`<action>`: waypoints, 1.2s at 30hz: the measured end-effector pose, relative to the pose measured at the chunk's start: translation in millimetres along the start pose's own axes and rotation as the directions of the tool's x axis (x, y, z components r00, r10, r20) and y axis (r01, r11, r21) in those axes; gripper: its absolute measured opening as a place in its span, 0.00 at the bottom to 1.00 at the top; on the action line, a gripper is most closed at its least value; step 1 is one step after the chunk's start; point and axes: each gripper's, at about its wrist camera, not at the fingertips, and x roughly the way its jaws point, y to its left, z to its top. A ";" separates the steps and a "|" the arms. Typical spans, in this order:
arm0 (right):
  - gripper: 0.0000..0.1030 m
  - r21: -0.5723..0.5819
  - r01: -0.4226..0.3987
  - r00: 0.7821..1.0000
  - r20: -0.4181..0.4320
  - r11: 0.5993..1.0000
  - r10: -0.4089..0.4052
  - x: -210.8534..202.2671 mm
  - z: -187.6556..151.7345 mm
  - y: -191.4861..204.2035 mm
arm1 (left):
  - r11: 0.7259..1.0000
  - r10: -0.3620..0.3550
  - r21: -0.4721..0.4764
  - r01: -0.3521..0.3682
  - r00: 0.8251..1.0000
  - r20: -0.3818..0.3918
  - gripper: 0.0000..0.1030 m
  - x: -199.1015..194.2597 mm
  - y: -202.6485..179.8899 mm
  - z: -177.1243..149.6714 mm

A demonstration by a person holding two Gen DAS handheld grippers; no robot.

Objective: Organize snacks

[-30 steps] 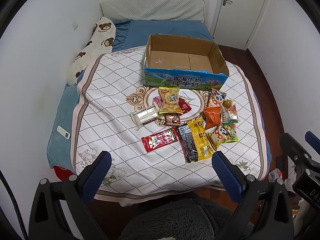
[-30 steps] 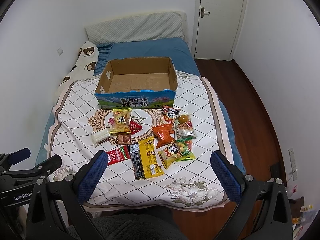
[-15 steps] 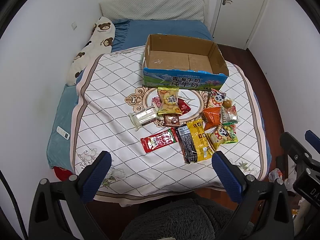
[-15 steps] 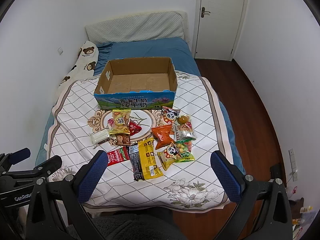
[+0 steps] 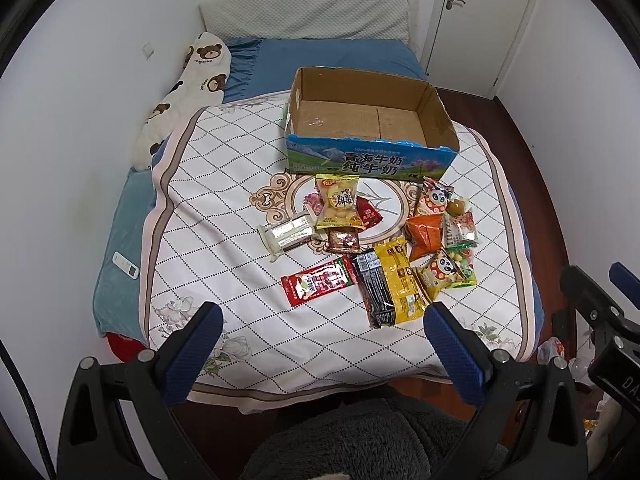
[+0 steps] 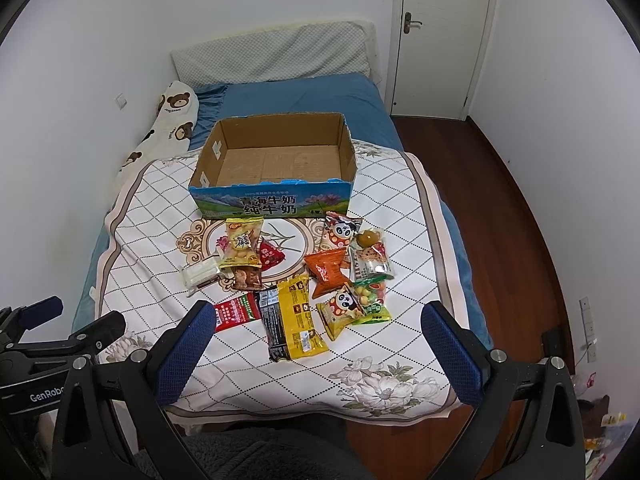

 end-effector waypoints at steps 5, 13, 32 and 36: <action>1.00 0.047 -0.005 0.999 -0.032 0.999 0.007 21.2 -1.2 -14.5 | 0.999 -0.016 -0.043 0.013 0.997 -0.069 1.00 44.9 4.2 14.8; 1.00 0.176 0.005 0.988 -0.152 0.984 0.023 120.6 -10.2 -71.5 | 0.982 -0.176 -0.123 0.141 0.915 -0.363 1.00 188.5 -29.4 25.5; 0.87 0.282 0.062 0.911 -0.408 0.957 0.061 299.2 -35.2 -142.3 | 0.997 -0.072 -0.022 0.071 0.838 -0.541 0.78 366.8 -119.8 0.6; 0.83 0.239 0.087 0.898 -0.439 0.967 0.028 331.5 -31.8 -149.4 | 0.994 0.010 0.102 0.045 0.876 -0.483 0.76 348.2 -117.6 -11.0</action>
